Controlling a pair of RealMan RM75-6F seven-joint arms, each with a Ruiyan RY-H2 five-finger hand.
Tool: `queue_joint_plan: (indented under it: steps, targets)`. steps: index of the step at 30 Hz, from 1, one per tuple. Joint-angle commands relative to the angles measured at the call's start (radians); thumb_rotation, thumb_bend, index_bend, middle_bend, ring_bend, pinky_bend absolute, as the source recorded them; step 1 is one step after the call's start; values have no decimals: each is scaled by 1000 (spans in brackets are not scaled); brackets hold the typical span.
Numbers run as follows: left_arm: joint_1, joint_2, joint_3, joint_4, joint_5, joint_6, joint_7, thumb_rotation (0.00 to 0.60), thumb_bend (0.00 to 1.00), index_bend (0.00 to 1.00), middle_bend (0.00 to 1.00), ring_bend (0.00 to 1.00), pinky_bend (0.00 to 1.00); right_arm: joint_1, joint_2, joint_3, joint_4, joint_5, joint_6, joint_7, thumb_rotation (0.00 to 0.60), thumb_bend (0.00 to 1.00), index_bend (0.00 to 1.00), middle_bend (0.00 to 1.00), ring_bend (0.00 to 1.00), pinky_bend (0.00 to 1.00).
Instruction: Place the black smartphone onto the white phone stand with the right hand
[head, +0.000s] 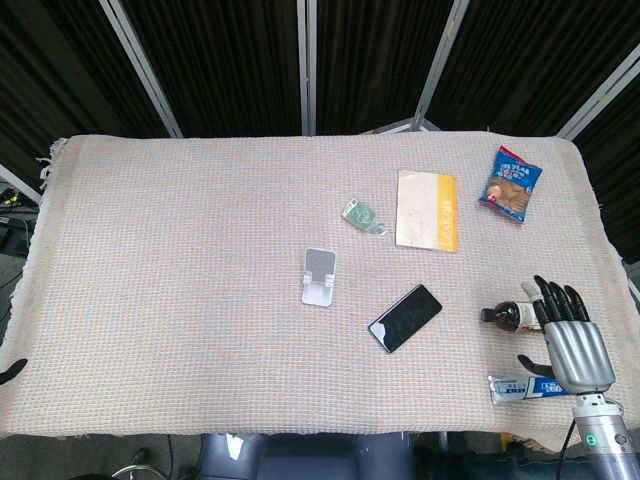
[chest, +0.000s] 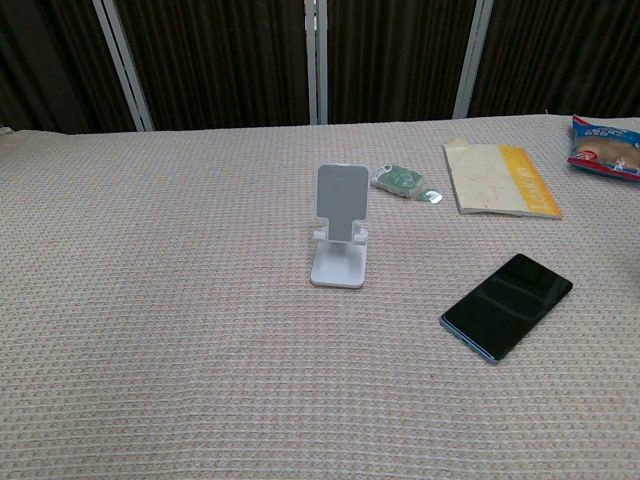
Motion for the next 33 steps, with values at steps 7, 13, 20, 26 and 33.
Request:
queue_joint_plan:
  steps: [7,13,20,26,33]
  targets:
    - [-18,-23,-12,19,-45,-37,39,600,0,0,0,0,0,306,-42,-21,219,-252,-338,271,600,0,12,30,0,1]
    - [-24,-41,-21,16,-77,-48,93,600,0,0,0,0,0,447,-150,-59,419,-421,-366,402,600,0,105,147,78,84]
    - [-39,-68,-32,27,-117,-71,153,600,0,0,0,0,0,515,-288,-113,638,-522,-326,445,600,0,146,170,103,104]
    - [-47,-82,-33,32,-132,-87,180,600,0,0,0,0,0,539,-378,-153,771,-561,-290,442,600,0,158,183,115,110]
    - [-48,-88,-34,29,-135,-87,195,600,0,0,0,0,0,554,-436,-177,860,-580,-258,391,600,0,166,201,166,109]
